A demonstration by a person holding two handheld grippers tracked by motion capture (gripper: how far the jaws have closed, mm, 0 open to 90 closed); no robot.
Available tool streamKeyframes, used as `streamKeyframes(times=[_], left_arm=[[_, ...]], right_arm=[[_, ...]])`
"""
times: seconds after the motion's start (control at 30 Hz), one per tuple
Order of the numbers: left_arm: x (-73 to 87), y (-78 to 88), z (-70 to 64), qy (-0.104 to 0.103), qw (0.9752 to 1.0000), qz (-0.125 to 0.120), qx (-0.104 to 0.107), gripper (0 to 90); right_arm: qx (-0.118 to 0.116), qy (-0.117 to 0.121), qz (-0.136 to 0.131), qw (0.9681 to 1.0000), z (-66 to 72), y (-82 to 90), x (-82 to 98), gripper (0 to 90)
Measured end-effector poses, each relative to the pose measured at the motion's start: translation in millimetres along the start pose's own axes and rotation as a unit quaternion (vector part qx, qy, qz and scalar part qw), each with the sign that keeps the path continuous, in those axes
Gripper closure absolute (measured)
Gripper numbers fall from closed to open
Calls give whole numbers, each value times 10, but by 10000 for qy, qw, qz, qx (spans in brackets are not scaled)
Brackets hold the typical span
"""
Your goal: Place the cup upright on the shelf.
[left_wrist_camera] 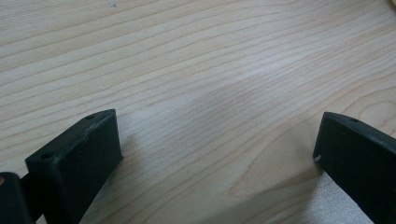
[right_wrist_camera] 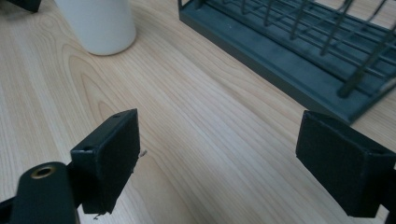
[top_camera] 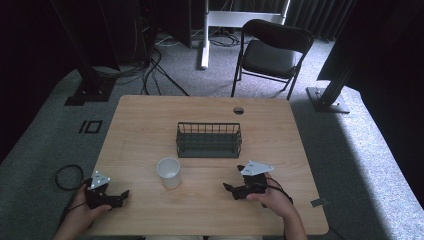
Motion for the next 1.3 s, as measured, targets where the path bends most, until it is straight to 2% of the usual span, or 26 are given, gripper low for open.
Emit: streamKeyframes(times=[0.53,0.77,1.17,1.3], left_arm=[[-1,2,1,-3,10000,12,-1,12],[0,2,1,-2,10000,12,-1,12],[-1,1,-1,8,10000,5,2,12],[-1,0,-1,9,10000,2,2,12]], right_arm=[[-252,247,9,9994,142,-259,-205,141],[-421,336,-115,9985,236,-377,-299,141],[-645,474,-183,9966,357,-567,-461,142],[-728,455,-221,9961,400,-619,-516,142]])
Point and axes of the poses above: each handheld gripper's, and its own axes: y roughly backward along the jaws, x roughly out of its underside, z roughly to its left, the point moved 3 cm from there along -y, roughly forward along the jaws, and after that the axes turned 10 degrees about y, right-handed, at the moved point
